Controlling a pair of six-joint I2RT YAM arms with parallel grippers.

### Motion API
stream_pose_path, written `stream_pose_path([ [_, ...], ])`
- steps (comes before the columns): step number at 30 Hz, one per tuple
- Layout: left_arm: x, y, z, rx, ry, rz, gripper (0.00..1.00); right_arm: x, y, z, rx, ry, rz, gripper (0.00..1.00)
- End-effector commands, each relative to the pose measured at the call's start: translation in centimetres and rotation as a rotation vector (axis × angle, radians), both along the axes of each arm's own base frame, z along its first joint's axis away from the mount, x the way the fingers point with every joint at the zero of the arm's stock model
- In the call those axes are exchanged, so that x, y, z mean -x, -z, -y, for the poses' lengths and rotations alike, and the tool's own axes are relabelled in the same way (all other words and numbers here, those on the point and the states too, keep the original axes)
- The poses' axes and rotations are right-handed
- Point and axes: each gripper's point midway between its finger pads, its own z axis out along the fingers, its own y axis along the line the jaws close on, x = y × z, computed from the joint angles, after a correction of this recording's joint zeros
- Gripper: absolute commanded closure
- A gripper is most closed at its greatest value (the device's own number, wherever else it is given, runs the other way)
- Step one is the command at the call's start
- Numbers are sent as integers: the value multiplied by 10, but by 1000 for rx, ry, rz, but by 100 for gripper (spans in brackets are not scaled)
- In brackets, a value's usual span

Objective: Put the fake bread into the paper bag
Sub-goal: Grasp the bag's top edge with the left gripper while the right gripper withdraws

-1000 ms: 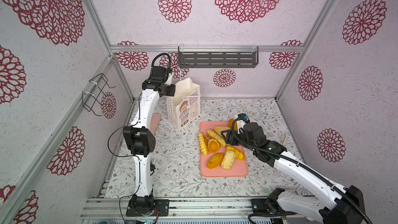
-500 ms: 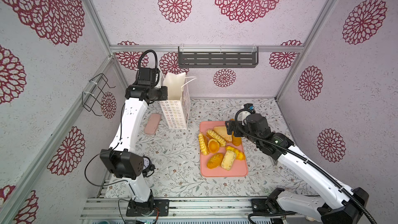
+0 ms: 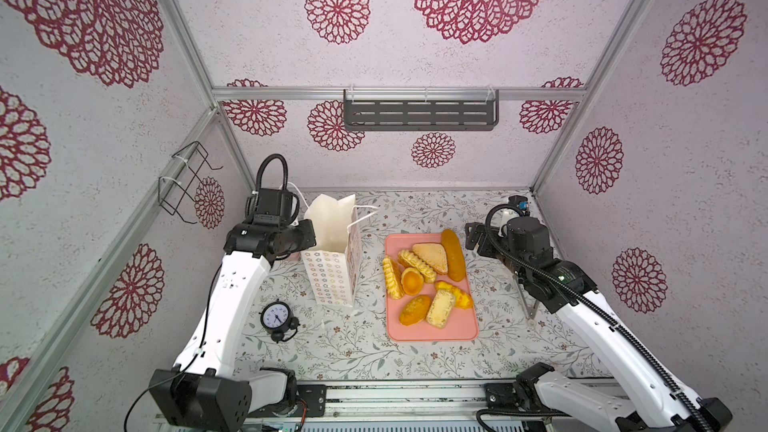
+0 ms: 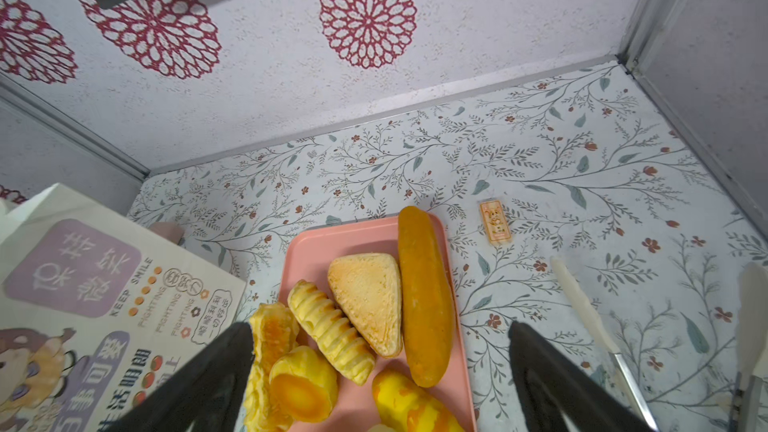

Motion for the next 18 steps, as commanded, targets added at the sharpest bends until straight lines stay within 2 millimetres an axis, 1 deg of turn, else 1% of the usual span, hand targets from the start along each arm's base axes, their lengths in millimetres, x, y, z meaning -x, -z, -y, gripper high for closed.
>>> stream_pose_path([
  [1, 5, -16, 4, 80, -63, 73, 100, -6, 2, 7, 61, 13, -18, 1],
  [4, 13, -14, -1, 76, -91, 71, 100, -13, 6, 18, 126, 59, -53, 1],
  [6, 18, -10, -1, 82, -101, 61, 100, -18, 13, 24, 171, 78, -87, 1],
  [10, 21, 1, 0, 98, -116, 53, 100, -27, 36, 31, 221, 69, -151, 4],
  [14, 20, 9, 1, 88, -103, 44, 100, -29, 58, 46, 203, 97, -212, 6],
  [18, 20, 7, -2, 34, -79, 26, 99, -26, 80, 64, 174, 125, -284, 7],
])
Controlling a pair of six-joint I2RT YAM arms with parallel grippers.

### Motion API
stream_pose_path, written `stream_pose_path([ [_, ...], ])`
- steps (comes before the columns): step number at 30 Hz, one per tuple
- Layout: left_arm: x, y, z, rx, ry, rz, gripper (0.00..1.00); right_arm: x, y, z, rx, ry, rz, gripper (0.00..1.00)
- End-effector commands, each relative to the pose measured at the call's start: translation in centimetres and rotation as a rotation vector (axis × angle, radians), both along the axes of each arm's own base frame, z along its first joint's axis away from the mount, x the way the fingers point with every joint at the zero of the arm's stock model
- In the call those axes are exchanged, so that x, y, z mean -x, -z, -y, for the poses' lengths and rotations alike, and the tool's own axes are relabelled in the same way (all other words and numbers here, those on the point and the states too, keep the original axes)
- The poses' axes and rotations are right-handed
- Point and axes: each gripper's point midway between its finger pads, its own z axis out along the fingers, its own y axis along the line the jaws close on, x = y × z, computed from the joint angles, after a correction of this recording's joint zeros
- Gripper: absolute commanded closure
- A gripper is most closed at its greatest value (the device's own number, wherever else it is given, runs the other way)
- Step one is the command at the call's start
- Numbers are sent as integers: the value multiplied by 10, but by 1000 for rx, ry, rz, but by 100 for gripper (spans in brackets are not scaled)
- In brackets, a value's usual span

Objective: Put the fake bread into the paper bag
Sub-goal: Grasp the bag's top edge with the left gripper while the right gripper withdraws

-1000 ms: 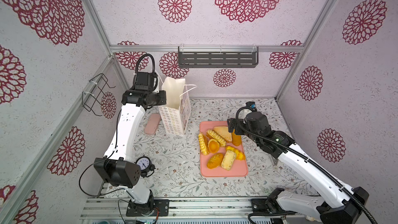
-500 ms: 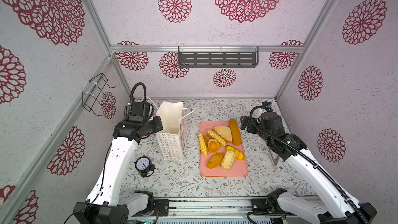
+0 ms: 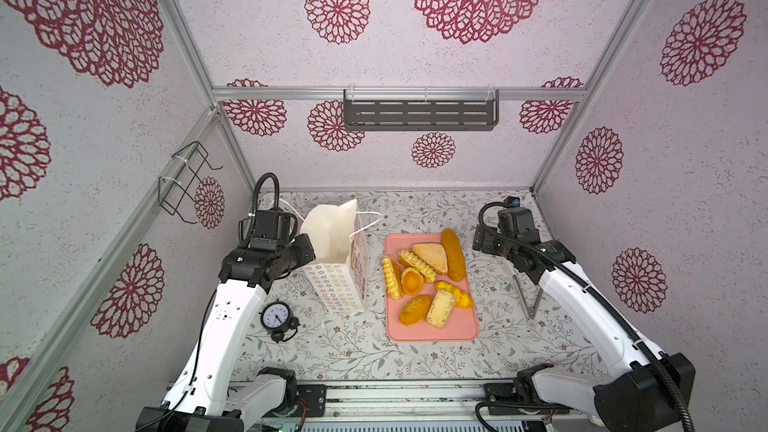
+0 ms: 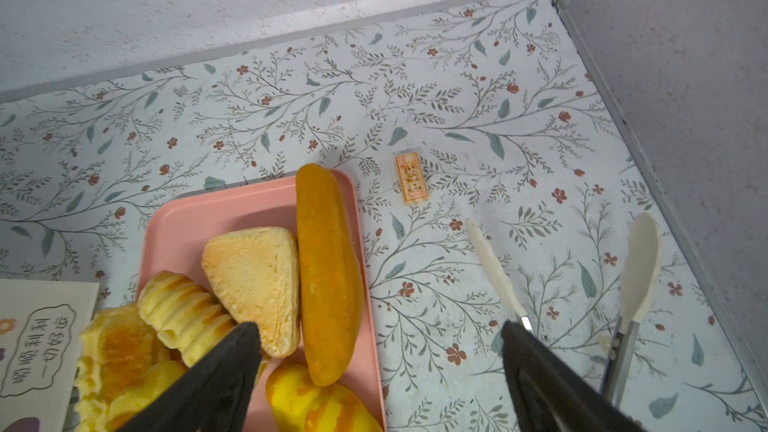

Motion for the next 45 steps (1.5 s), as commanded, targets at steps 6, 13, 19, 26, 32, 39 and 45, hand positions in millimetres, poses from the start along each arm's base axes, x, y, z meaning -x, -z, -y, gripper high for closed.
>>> stream_pose_path([
  [6, -7, -6, 3, -29, 36, 18, 96, 19, 41, 40, -36, 90, -134, 8],
  [13, -10, -6, 6, -33, 66, 36, 45, 41, 56, 69, -137, 184, -156, 4],
  [19, -8, -13, 2, -57, 63, 66, 25, 59, 64, 89, -177, 254, -177, 3],
  [26, -3, -51, 8, -35, 109, 186, 3, 75, 79, 102, -177, 312, -221, 2],
  [32, 0, -75, 19, 10, 161, 271, 3, 76, 91, 105, -170, 335, -277, 2],
  [39, 8, -81, 26, 58, 182, 331, 3, 78, 117, 115, -119, 375, -387, 3],
  [45, 15, -78, 29, 93, 194, 349, 3, 75, 147, 125, -59, 380, -478, 1],
])
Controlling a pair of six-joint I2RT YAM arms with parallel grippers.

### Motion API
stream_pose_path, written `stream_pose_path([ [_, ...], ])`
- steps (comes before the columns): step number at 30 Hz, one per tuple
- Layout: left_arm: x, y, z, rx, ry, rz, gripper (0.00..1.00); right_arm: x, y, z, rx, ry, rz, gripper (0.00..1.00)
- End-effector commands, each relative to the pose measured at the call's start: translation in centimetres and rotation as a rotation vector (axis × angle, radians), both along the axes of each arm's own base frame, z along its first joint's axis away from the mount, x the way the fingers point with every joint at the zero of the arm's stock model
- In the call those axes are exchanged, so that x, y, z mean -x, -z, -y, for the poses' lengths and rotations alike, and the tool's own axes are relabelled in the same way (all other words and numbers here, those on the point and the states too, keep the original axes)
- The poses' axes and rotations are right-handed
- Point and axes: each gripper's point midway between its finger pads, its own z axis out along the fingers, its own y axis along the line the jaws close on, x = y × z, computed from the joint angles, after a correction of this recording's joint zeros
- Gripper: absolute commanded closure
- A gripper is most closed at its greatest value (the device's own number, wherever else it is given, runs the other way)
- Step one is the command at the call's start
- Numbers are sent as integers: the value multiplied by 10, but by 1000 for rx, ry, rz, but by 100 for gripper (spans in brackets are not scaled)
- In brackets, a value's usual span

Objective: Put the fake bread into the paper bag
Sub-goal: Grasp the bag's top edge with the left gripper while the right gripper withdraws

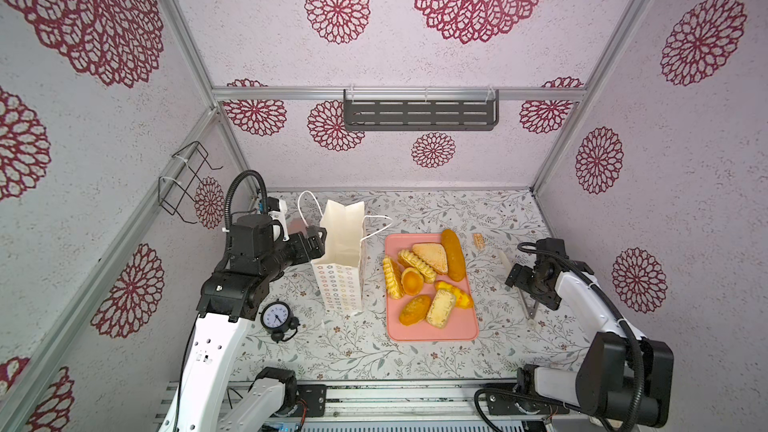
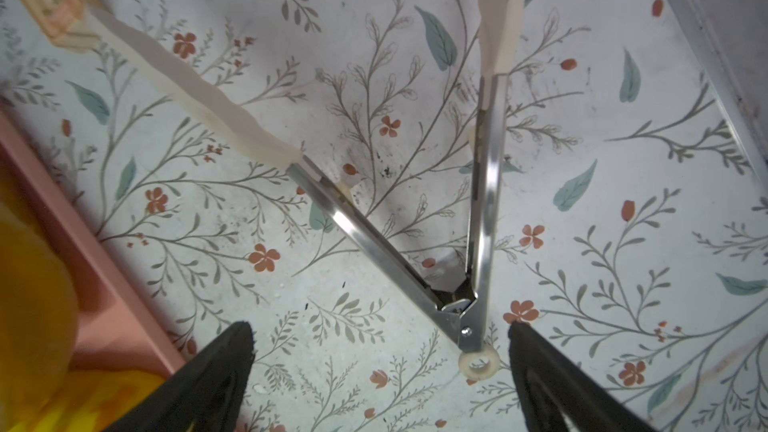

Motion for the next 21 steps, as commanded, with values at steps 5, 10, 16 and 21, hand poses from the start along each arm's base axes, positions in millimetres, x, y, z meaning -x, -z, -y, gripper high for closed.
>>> stream_pose_path([
  [5, 8, -13, 3, 32, 15, 70, 3, -6, 28, 18, 82, -8, -99, 2],
  [10, 10, -14, 3, 38, 20, 79, 3, -9, 42, 23, 102, -16, -128, 2],
  [16, 9, -9, 5, 54, 22, 63, 3, -17, 53, 22, 91, -21, -110, 4],
  [21, 10, -7, 1, 60, -8, 63, 3, -32, 55, 16, 52, -37, -61, 10],
])
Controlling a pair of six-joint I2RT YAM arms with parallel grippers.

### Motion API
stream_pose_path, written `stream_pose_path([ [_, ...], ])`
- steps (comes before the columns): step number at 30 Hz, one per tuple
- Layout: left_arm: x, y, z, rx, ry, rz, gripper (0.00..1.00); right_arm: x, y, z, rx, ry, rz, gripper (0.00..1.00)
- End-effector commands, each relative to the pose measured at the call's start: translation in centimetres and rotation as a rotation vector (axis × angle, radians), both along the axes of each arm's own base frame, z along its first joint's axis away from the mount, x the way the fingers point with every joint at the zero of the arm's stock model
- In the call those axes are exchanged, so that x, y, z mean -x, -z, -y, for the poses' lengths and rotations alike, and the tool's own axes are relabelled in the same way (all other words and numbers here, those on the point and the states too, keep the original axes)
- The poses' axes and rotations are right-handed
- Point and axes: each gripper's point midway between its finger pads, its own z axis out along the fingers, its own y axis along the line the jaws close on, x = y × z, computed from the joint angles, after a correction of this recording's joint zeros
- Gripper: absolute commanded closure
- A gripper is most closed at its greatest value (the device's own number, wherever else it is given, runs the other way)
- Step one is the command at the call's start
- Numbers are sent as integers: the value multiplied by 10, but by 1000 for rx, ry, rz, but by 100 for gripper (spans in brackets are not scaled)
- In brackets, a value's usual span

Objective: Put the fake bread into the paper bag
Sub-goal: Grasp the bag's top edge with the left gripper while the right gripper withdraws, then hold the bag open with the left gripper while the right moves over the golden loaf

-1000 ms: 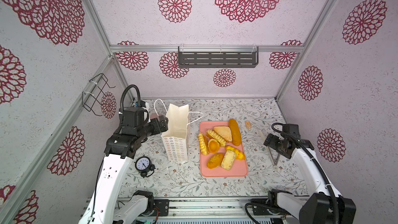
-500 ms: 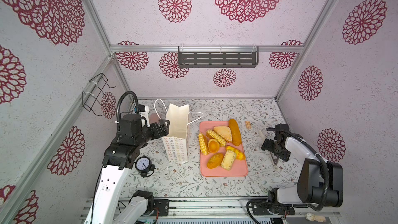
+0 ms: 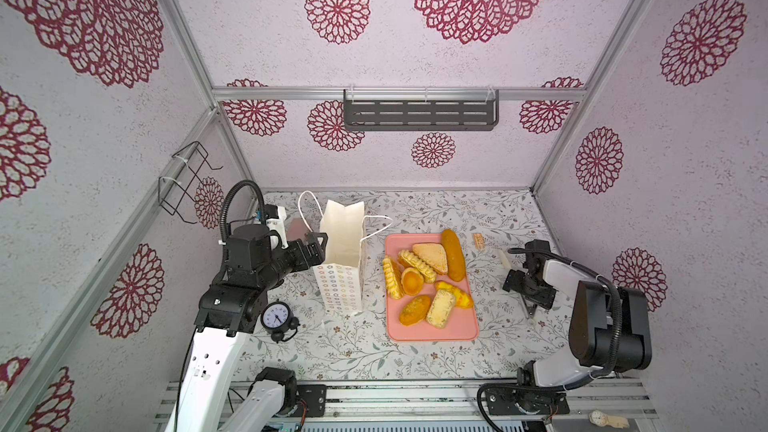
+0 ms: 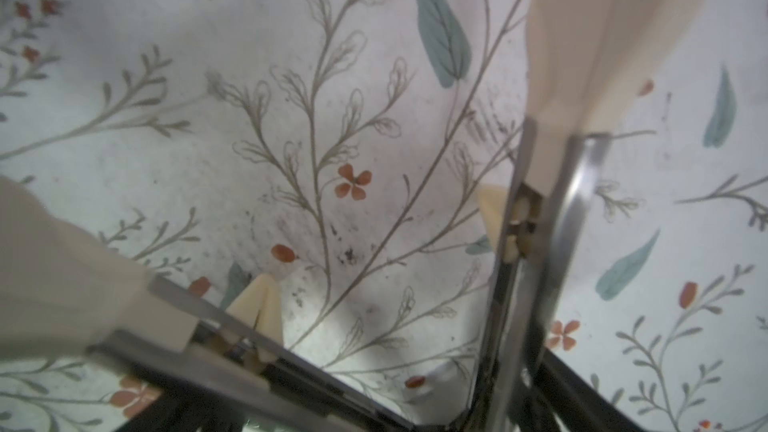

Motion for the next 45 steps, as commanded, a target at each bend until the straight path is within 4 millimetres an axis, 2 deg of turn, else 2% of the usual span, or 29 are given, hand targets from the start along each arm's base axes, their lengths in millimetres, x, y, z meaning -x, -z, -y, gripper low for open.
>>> stream_pose_path([
  [1, -2, -7, -3, 19, -28, 30, 3, -16, -2, -4, -27, -21, 54, 11],
  [5, -2, -7, -5, 32, -43, 26, 3, -33, -8, -17, -116, -16, 101, 16],
  [11, -3, -7, -5, 54, -62, 17, 3, -53, -17, -33, -220, 7, 158, 17],
  [17, -4, -8, -6, 68, -75, 17, 3, -54, -8, -17, -128, 6, 78, 11],
  [21, -5, -7, -6, 70, -77, 12, 3, -52, 0, -7, -58, -21, 39, 10],
  [28, -6, -8, -7, 72, -82, 12, 3, -58, 4, -8, 69, -98, -3, 9],
  [34, -7, -8, -7, 76, -86, 12, 3, -63, 8, -8, 76, -106, 1, 7],
  [41, -8, -6, -8, 68, -89, 5, 3, -65, 18, -14, 41, -111, 16, 11],
  [45, -9, -6, -8, 65, -88, 1, 3, -64, 22, -15, 25, -104, 27, 19],
])
